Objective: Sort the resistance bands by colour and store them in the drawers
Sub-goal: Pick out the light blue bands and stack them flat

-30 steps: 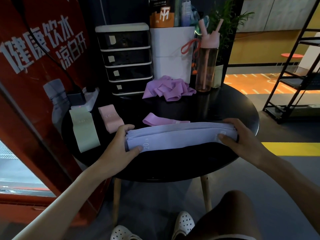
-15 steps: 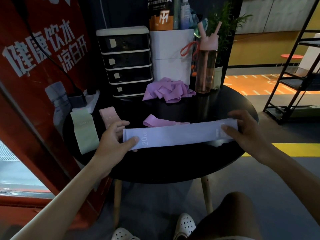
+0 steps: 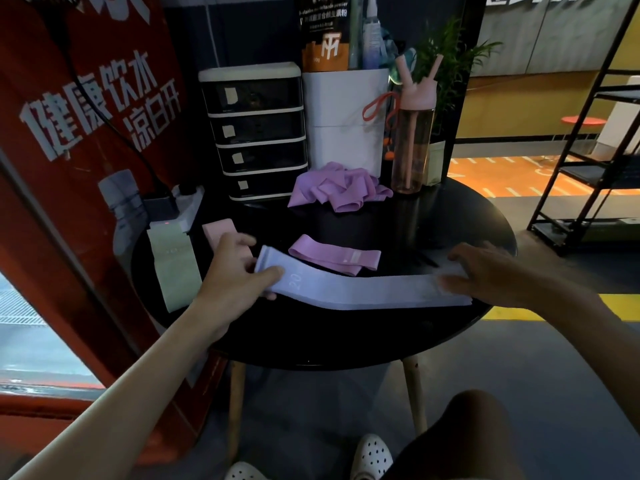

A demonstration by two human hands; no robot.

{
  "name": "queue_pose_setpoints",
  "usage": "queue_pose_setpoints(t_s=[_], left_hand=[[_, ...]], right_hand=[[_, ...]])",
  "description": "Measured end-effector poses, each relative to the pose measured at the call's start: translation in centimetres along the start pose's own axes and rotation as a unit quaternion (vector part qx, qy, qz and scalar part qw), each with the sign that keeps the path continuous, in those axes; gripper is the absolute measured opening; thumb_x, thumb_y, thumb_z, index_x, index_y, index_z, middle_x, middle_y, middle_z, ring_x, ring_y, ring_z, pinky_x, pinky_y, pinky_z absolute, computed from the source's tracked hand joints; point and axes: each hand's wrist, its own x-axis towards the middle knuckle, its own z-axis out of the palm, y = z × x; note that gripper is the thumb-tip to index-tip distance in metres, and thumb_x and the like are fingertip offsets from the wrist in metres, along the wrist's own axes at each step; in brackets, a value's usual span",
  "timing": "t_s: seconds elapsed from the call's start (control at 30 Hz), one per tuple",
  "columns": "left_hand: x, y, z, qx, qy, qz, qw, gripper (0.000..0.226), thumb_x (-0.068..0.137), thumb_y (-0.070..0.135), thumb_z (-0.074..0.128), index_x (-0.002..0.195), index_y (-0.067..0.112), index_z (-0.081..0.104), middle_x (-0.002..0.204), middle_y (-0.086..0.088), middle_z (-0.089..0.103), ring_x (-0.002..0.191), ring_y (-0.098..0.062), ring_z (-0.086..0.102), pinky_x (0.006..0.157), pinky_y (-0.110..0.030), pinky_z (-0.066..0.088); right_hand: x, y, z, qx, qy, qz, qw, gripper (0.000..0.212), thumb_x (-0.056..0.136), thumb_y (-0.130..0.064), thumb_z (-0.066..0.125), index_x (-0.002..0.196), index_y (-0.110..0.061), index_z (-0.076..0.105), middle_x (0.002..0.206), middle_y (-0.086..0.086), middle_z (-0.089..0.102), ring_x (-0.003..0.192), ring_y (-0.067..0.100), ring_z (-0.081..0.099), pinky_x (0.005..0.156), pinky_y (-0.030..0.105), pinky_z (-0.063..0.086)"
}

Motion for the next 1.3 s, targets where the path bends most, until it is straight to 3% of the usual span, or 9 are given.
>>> queue_pose_setpoints(t_s=[0.1,0.27,0.43,0.57,0.7,0.83,1.0,1.13,1.3], left_hand=[[0.1,3.8,0.0,0.047,-0.043,0.088,0.994,0.055,0.083,0.001,0.075,0.120,0.020,0.040,0.097,-0.011,0.070,0.064,-0.012,0.069,0.059,-0.026,0.056],[0.5,10.1,0.0,0.039,-0.116,0.177,0.977,0.058,0.083,0.003,0.076,0.122,0.021,0.038,0.090,-0.014,0.075,0.077,-0.031,0.073,0.073,-0.043,0.061],[0.2,13.7,-0.8,0.035,-0.116,0.222,0.968,0.057,0.084,0.003,0.076,0.121,0.016,0.036,0.096,-0.014,0.072,0.077,-0.025,0.073,0.067,-0.032,0.060],[0.6,13.2,-0.5,-0.023,0.002,0.213,0.977,0.060,0.081,0.010,0.080,0.121,0.019,0.037,0.107,-0.010,0.060,0.084,-0.020,0.068,0.065,-0.028,0.059],[-0.7,8.9,2.1,-0.055,-0.074,0.105,0.990,0.062,0.075,0.015,0.086,0.123,0.017,0.048,0.107,-0.004,0.068,0.093,-0.019,0.071,0.074,-0.030,0.061],[-1.7,4.0,4.3,0.000,-0.086,0.132,0.987,0.027,0.085,0.010,0.076,0.107,0.014,0.061,0.100,0.001,0.071,0.091,-0.010,0.068,0.082,-0.025,0.055],[-0.2,2.9,4.7,0.028,-0.015,0.153,0.988,0.012,0.085,0.011,0.073,0.089,0.017,0.063,0.083,0.008,0.067,0.073,0.001,0.062,0.067,-0.012,0.048],[2.3,3.7,3.9,0.036,0.035,0.165,0.985,0.020,0.085,0.007,0.071,0.082,0.025,0.062,0.083,0.009,0.067,0.074,-0.005,0.063,0.069,-0.024,0.053],[3.5,4.7,1.9,0.026,0.026,0.180,0.983,0.019,0.089,0.002,0.066,0.091,0.020,0.063,0.088,0.002,0.068,0.050,-0.018,0.063,0.048,-0.038,0.056]], right_hand=[[-0.3,-3.5,-2.4,0.163,0.055,-0.115,0.978,0.075,0.070,-0.078,0.049,0.123,-0.026,0.055,0.116,-0.001,0.060,0.104,0.013,0.060,0.092,0.037,0.052],[-0.9,-10.9,-6.7,0.442,-0.052,-0.250,0.860,0.057,0.092,-0.019,0.063,0.143,-0.019,0.039,0.126,-0.009,0.060,0.111,-0.005,0.059,0.088,0.012,0.050],[0.0,-13.8,-9.2,0.458,0.005,-0.285,0.842,0.028,0.094,-0.020,0.062,0.120,-0.010,0.063,0.110,0.004,0.072,0.101,0.011,0.068,0.093,0.033,0.055],[0.3,-15.1,-10.0,0.496,0.071,-0.283,0.818,0.008,0.095,-0.012,0.061,0.096,-0.009,0.068,0.077,-0.005,0.072,0.070,0.002,0.066,0.061,0.018,0.053],[1.2,-16.4,-10.4,0.562,0.115,-0.259,0.777,0.011,0.095,-0.011,0.060,0.100,-0.005,0.067,0.091,0.007,0.072,0.084,0.016,0.068,0.086,0.039,0.056],[1.8,-17.3,-11.0,0.586,0.143,-0.253,0.757,0.019,0.095,-0.010,0.059,0.109,0.000,0.065,0.093,0.007,0.072,0.080,0.011,0.068,0.077,0.026,0.057],[2.6,-17.7,-11.3,0.611,0.158,-0.245,0.737,0.017,0.095,-0.009,0.058,0.108,0.000,0.065,0.089,0.003,0.071,0.077,0.008,0.068,0.072,0.022,0.055],[3.3,-17.7,-12.4,0.611,0.163,-0.236,0.738,0.019,0.096,-0.013,0.058,0.111,-0.005,0.066,0.099,0.006,0.072,0.088,0.013,0.069,0.083,0.030,0.057],[2.9,-17.0,-13.3,0.626,0.156,-0.248,0.723,0.014,0.095,-0.014,0.059,0.104,-0.011,0.069,0.101,0.003,0.073,0.093,0.014,0.068,0.087,0.031,0.053]])
